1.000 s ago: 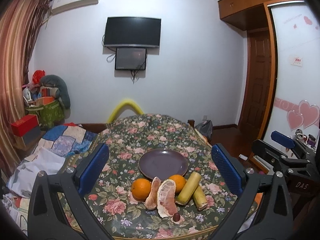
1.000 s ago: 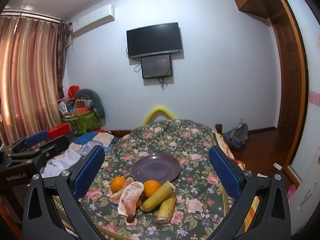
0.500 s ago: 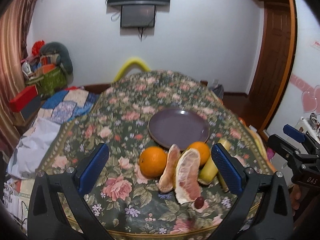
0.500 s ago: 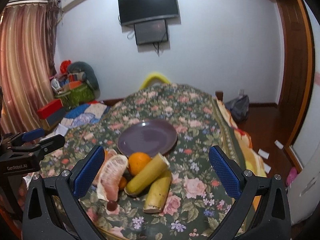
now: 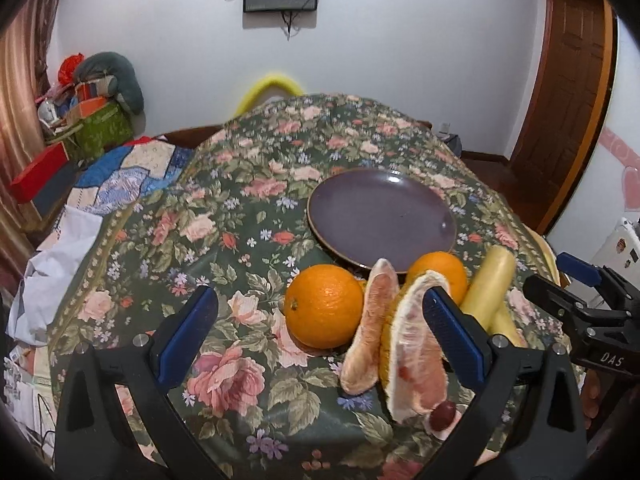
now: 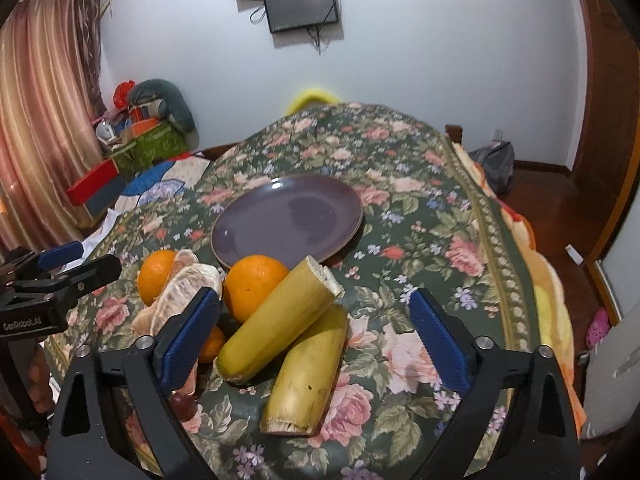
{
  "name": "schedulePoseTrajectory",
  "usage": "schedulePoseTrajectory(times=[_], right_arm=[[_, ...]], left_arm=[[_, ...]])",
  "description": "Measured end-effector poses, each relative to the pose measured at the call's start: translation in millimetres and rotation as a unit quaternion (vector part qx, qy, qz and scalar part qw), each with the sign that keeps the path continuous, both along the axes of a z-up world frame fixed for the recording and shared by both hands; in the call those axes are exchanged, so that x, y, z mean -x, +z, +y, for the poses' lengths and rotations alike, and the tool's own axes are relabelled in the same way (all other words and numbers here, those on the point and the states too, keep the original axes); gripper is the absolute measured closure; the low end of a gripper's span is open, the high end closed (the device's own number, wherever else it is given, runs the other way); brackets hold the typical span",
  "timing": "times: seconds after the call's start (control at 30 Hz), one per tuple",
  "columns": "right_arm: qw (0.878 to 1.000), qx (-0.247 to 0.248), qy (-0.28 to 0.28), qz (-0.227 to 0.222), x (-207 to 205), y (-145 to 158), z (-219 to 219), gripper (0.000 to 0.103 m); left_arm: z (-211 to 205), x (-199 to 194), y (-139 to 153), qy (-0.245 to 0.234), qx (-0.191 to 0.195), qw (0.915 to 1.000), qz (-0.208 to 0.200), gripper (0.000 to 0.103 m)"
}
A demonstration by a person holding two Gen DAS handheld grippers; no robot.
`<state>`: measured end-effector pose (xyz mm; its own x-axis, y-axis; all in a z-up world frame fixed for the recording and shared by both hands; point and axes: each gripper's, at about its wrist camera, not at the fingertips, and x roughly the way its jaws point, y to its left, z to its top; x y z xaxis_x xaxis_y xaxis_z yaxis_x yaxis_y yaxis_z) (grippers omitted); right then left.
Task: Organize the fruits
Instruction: 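Grasp a yellow corn cob with the right gripper while the left gripper grasps an orange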
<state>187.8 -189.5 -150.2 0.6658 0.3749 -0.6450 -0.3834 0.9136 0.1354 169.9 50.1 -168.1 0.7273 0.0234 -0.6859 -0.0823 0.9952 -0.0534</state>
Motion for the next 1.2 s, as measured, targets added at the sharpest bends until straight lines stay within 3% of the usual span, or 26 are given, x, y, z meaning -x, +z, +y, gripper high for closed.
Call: schedulePoseTrajectory(times=[0.2,0.43,0.53,1.1,1.2], right_arm=[[1.0,0.003,0.013,0.019,-15,-15,8,0.017],[0.999,0.0,0.026,0.042,-28,-28,15,0.032],[0.998,-0.005,0.035,0.057,-32,-34,17,0.041],[0.996,-0.042,0.039,0.065,-38,-37,17,0.054],[0.996,-0.048,0.041,0.061,-36,-35,17,0.056]], left_arm=[[5,-14,-16,0.0,0.003,0.9999,0.012,0.002],[12,-29,-34,0.0,0.022,0.9992,0.033,0.027],[12,-32,-39,-0.007,0.03,0.9988,0.038,0.028],[20,-58,-62,0.01,0.045,0.9975,0.053,0.028],[17,-62,-61,0.008,0.036,0.9982,0.047,0.034]])
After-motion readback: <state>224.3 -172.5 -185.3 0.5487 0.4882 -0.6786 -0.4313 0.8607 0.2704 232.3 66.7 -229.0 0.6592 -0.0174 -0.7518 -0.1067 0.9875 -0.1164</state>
